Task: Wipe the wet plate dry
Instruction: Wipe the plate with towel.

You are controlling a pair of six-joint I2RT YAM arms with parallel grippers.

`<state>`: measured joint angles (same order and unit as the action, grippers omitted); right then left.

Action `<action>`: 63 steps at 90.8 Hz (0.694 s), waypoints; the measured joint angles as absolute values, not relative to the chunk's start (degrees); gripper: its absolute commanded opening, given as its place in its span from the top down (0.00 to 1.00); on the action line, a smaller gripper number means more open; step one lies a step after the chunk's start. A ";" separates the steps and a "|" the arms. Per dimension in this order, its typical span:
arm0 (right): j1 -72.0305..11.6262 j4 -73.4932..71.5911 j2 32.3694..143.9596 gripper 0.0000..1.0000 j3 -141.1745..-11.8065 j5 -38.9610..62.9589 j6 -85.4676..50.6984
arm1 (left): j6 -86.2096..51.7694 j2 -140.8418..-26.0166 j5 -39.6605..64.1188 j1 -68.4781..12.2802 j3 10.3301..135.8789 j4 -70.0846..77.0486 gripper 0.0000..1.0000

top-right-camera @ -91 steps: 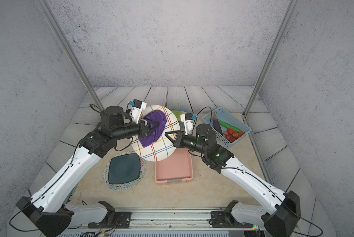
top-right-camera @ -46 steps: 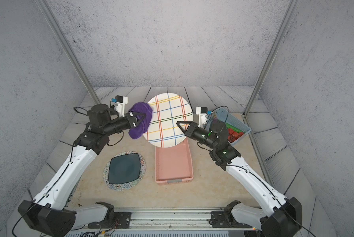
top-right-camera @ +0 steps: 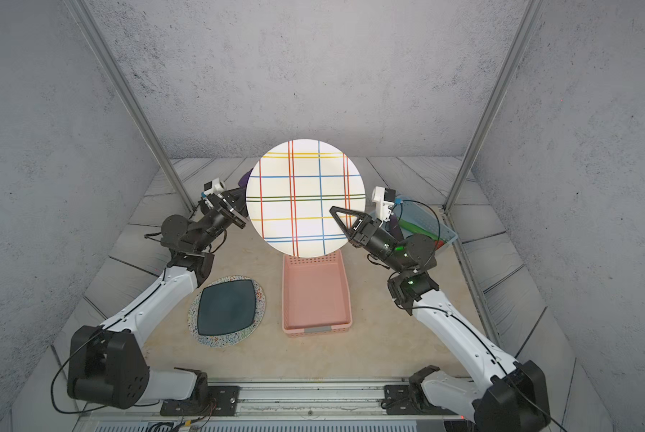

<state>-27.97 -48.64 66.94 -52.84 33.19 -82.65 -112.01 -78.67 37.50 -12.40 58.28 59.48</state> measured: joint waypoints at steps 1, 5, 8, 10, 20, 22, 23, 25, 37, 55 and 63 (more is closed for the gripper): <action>-28.10 -49.01 67.26 1.00 -52.84 33.21 -82.59 | -112.62 -78.67 37.15 -12.60 58.43 60.12 1.00; -28.93 -50.83 69.06 1.00 -52.84 33.45 -83.53 | -114.54 -78.41 35.77 -13.63 59.31 62.39 1.00; -29.71 -51.92 70.35 1.00 -52.84 33.56 -83.96 | -115.55 -78.15 35.00 -14.41 60.01 63.53 1.00; -30.33 -52.62 71.20 1.00 -52.84 33.61 -84.23 | -116.05 -77.97 34.54 -14.94 60.53 64.10 1.00; -33.91 -58.02 75.11 1.00 -53.84 33.85 -85.47 | -117.93 -77.03 31.73 -17.23 62.30 65.67 1.00; -34.54 -58.52 75.53 1.00 -54.46 33.93 -85.52 | -118.21 -76.99 31.14 -17.67 62.43 65.91 1.00; -34.81 -58.74 75.70 1.00 -54.76 33.93 -85.54 | -118.41 -76.97 31.03 -17.93 62.43 66.02 1.00; -35.42 -59.13 76.14 1.00 -55.33 34.11 -85.54 | -118.56 -76.95 30.63 -18.68 62.48 66.15 1.00; -38.28 -63.22 79.40 1.00 -58.48 33.82 -86.30 | -118.56 -77.08 28.80 -26.09 62.48 65.91 1.00; -34.30 -66.04 82.19 1.00 -66.35 32.60 -88.75 | -116.73 -77.78 26.98 -34.28 62.48 65.52 1.00; -30.65 -64.58 81.32 1.00 -66.94 31.20 -89.23 | -116.62 -77.47 27.35 -33.08 62.48 66.04 1.00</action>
<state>-30.65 -64.58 81.32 -66.94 31.20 -89.23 -116.62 -77.47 27.35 -33.08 62.48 66.04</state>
